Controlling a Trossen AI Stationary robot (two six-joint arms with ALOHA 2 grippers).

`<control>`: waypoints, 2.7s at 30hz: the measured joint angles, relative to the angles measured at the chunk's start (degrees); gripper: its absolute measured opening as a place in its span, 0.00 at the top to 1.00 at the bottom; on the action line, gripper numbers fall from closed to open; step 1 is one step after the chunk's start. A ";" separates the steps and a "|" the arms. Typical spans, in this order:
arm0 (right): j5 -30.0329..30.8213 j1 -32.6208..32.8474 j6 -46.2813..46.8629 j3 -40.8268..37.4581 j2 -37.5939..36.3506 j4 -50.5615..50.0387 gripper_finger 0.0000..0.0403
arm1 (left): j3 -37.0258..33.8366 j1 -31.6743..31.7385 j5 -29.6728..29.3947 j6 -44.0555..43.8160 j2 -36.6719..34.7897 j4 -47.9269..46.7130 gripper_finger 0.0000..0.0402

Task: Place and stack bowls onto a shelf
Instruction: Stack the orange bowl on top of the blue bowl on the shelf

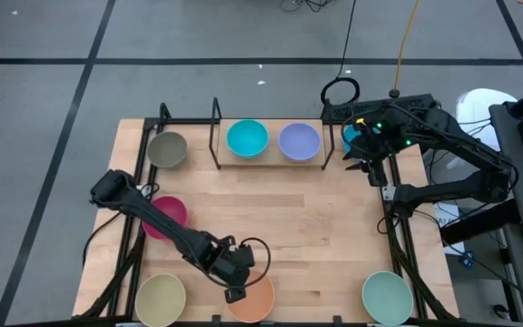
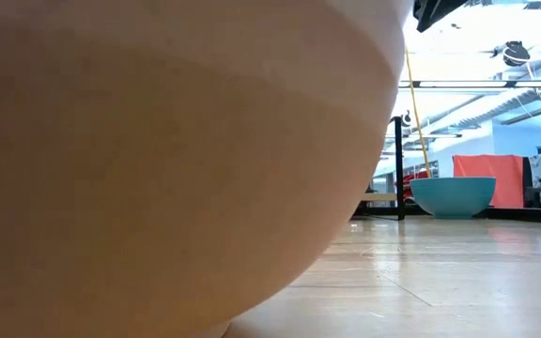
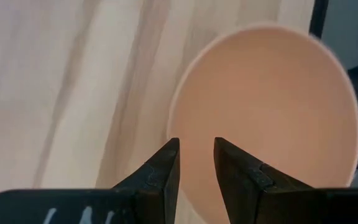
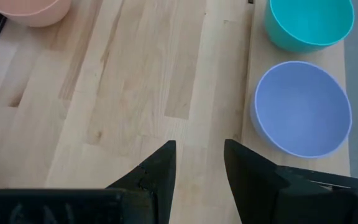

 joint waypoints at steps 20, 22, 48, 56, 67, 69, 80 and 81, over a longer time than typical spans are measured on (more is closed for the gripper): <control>0.00 0.00 -0.40 0.00 0.00 0.00 0.68 | 0.04 0.53 -2.89 0.87 -2.41 -3.46 0.74; 0.00 0.00 -0.40 0.00 0.00 0.01 0.68 | 0.04 0.55 -2.85 0.62 -2.38 -5.98 0.74; 0.02 -0.04 -1.89 0.00 -0.02 0.05 0.68 | -0.01 1.15 -0.86 -0.63 -1.05 -6.74 0.74; 0.02 -0.04 -2.34 0.00 -0.02 0.00 0.68 | -0.02 1.25 0.14 -0.52 0.38 -6.91 0.74; 0.06 -0.06 -2.35 0.00 -0.02 -0.04 0.68 | -0.03 1.59 -0.52 -1.21 2.29 -5.62 0.74; 0.04 -0.07 -2.35 0.00 -0.02 -0.04 0.68 | 0.02 1.80 -0.50 -1.30 2.75 -5.31 0.74; 0.07 -0.07 -2.35 0.00 -0.02 -0.02 0.68 | 0.02 4.68 2.16 -3.57 4.14 -5.55 0.96; 0.09 -0.04 -2.35 0.00 -0.02 -0.02 0.68 | 0.12 5.09 2.23 -3.69 4.10 -5.60 0.97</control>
